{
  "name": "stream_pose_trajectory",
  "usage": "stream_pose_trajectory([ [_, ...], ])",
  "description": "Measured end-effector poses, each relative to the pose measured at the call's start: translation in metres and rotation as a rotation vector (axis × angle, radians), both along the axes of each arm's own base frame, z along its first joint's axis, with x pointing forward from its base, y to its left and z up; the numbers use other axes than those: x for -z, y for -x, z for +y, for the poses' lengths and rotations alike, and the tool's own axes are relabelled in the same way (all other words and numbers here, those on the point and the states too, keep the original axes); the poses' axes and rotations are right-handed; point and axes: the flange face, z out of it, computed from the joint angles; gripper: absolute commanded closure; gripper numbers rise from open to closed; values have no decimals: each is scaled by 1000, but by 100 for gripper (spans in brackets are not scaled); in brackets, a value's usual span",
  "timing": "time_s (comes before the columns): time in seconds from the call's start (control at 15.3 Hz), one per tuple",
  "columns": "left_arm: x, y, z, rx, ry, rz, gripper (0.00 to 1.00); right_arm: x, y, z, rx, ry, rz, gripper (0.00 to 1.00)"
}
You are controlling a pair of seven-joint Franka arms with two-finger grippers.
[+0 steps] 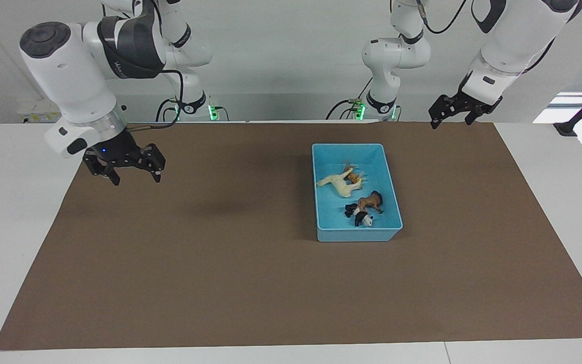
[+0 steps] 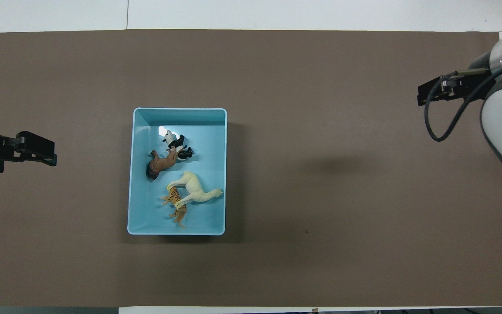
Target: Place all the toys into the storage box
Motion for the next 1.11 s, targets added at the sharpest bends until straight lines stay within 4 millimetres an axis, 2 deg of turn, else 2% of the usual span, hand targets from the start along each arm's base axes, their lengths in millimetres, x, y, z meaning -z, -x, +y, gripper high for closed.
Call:
stream_pose_trajectory([
  [0.13,0,0,1,-2,0,0,0,-14,24,-13,20,-1,14,0],
  [0.33,0,0,1,-2,0,0,0,-27,60,-15,20,24,44,0],
  [0.46,0,0,1,-2,0,0,0,-31,75,-19,34,34,77,0],
  [0.72,0,0,1,-3,0,0,0,-39,77,-52,89,33,57,0],
  [1.11,0,0,1,-3,0,0,0,-41,74,-50,83,41,51,0],
])
